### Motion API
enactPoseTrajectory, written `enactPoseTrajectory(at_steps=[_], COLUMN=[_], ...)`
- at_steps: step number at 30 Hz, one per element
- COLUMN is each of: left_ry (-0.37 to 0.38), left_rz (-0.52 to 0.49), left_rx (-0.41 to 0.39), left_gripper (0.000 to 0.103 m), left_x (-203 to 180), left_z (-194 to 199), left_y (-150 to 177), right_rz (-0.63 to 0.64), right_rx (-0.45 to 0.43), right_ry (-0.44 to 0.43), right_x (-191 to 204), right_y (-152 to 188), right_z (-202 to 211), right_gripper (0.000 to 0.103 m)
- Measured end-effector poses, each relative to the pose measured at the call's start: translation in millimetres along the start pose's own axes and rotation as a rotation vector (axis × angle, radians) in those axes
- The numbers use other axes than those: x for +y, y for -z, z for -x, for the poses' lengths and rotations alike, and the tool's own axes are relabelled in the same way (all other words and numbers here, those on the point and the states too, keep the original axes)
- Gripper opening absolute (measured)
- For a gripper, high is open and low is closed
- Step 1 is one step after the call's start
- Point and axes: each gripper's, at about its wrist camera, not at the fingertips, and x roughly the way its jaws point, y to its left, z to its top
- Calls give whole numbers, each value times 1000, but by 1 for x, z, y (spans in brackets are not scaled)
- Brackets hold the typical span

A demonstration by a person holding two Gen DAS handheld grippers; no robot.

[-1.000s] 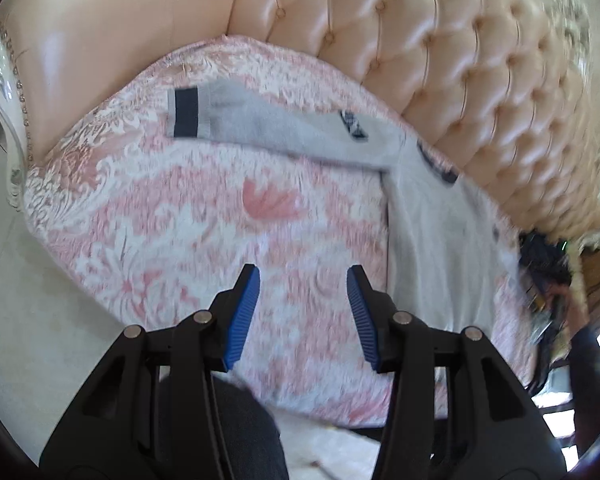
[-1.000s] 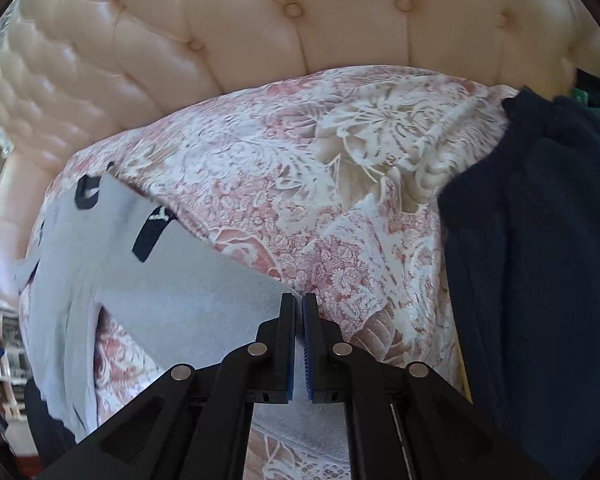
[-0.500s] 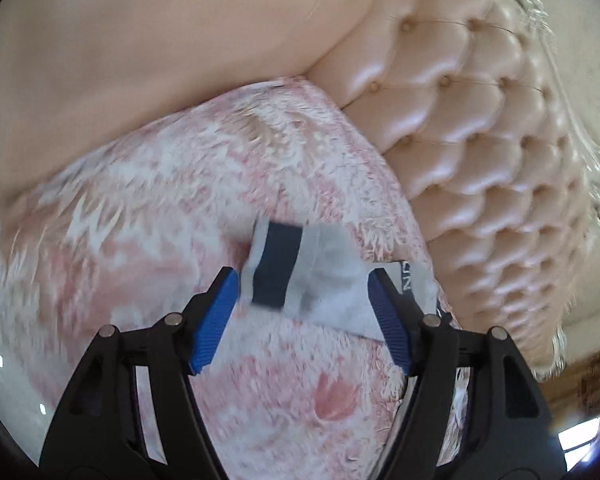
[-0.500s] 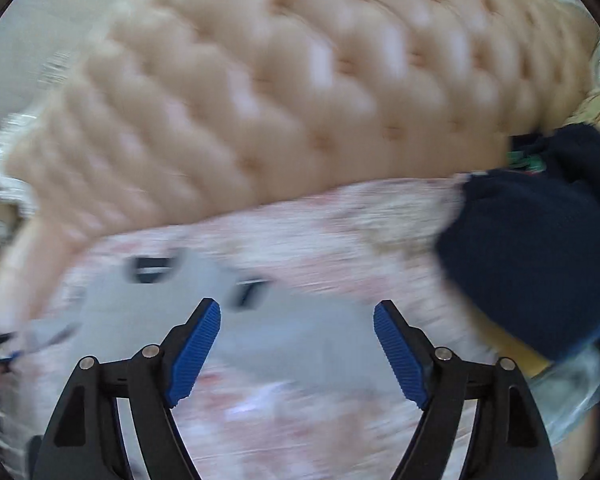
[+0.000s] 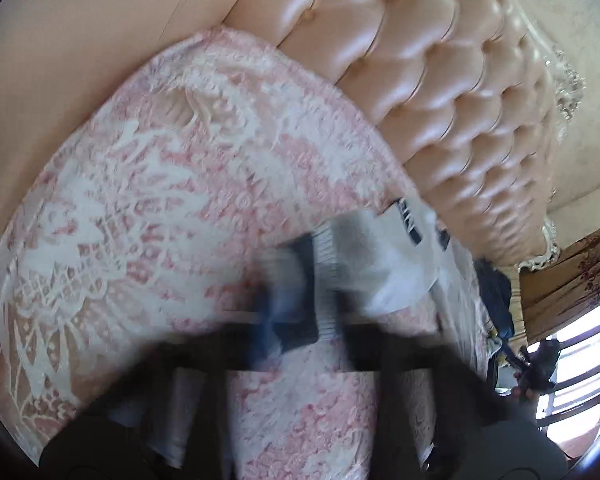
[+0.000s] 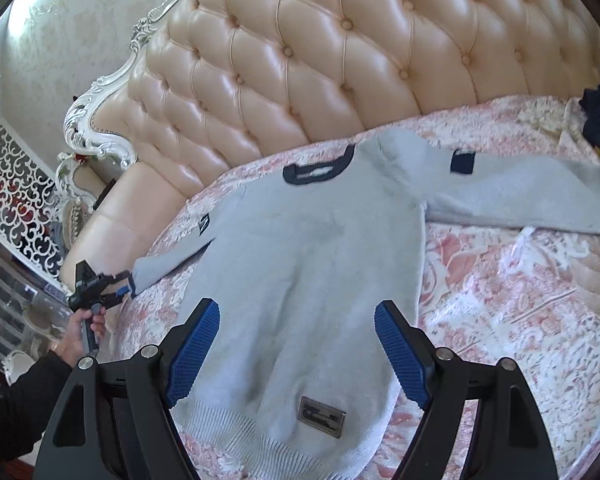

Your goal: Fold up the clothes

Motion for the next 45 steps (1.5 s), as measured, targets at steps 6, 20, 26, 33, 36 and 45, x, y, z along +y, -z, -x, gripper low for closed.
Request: enactPoseTrajectory(at_steps=[6, 20, 26, 33, 36, 45], left_ry=[40, -83, -104, -133, -136, -136], left_rz=[-49, -23, -83, -126, -134, -147], left_rx=[-47, -55, -46, -44, -46, -49], left_gripper=[6, 5, 6, 5, 5, 5], left_x=[-18, -22, -47, -74, -80, -86], left_z=[38, 50, 56, 60, 61, 61], left_y=[1, -16, -27, -41, -44, -44], right_rz=[-38, 20, 24, 26, 41, 327], right_rx=[2, 206, 172, 167, 233, 284], right_ry=[-37, 74, -60, -220, -252, -100], right_x=[3, -6, 21, 62, 86, 159], right_y=[4, 45, 42, 47, 64, 133], right_z=[-7, -60, -56, -68, -94, -120], right_gripper=[81, 81, 81, 81, 81, 83])
